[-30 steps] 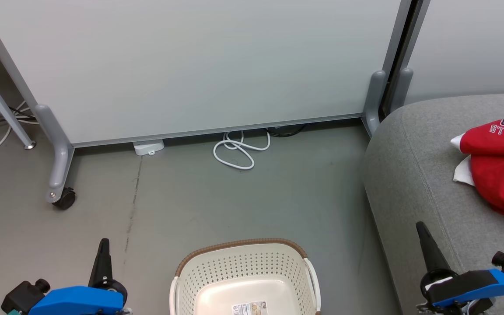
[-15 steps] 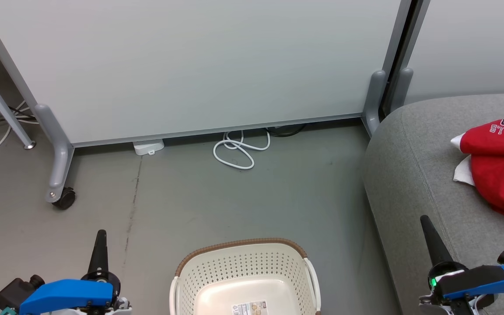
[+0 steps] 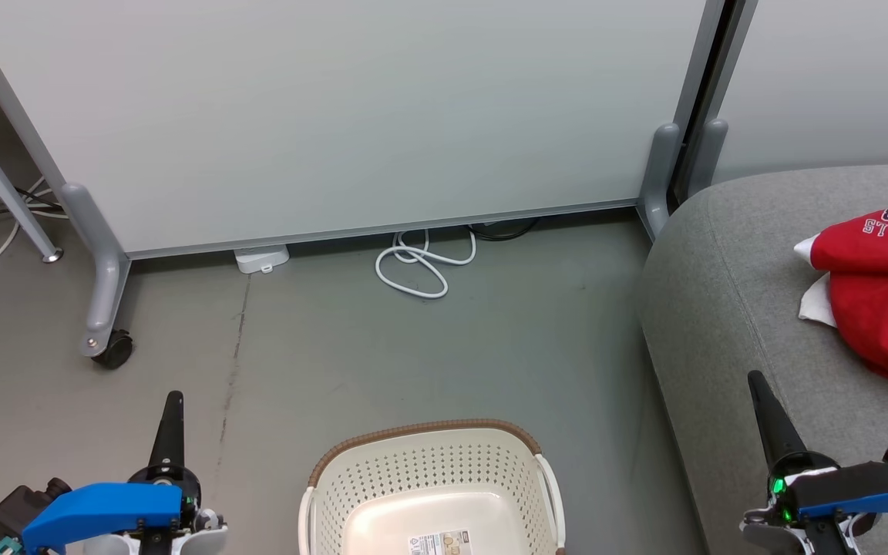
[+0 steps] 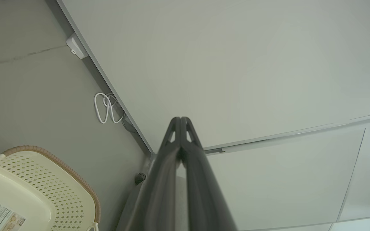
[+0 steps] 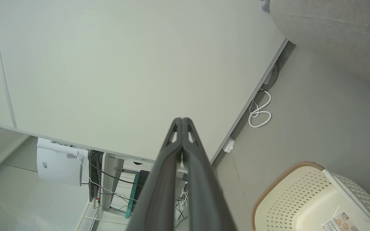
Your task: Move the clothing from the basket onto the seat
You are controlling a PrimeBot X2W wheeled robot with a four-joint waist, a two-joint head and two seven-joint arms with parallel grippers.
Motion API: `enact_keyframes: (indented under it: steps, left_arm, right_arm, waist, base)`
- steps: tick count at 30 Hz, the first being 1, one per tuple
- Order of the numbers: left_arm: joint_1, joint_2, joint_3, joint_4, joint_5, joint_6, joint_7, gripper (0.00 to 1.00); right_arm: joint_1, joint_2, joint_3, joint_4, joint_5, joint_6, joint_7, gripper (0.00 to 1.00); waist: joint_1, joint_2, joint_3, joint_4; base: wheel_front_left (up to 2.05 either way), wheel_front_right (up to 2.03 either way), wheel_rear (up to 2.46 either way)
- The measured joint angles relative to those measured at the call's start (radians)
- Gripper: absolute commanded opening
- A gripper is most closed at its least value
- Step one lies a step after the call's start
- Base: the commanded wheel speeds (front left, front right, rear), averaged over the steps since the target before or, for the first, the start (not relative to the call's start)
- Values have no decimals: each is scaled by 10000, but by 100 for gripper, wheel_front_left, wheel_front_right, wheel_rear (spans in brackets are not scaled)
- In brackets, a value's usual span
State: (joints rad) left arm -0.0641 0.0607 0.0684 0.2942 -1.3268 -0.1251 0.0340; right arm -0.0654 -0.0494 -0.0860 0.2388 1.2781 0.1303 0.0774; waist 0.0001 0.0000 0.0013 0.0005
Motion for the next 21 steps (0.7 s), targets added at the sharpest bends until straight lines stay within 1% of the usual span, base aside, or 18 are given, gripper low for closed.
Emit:
enact_keyframes:
  steps: [21]
  left_arm:
    - [-209, -52, 234, -261, -1503, -4, 437, 0]
  right_arm:
    - [-221, 0, -151, 29, 1768, 0, 186, 0]
  waist:
    - [0, 0, 9, -2]
  base:
    - [0, 0, 0]
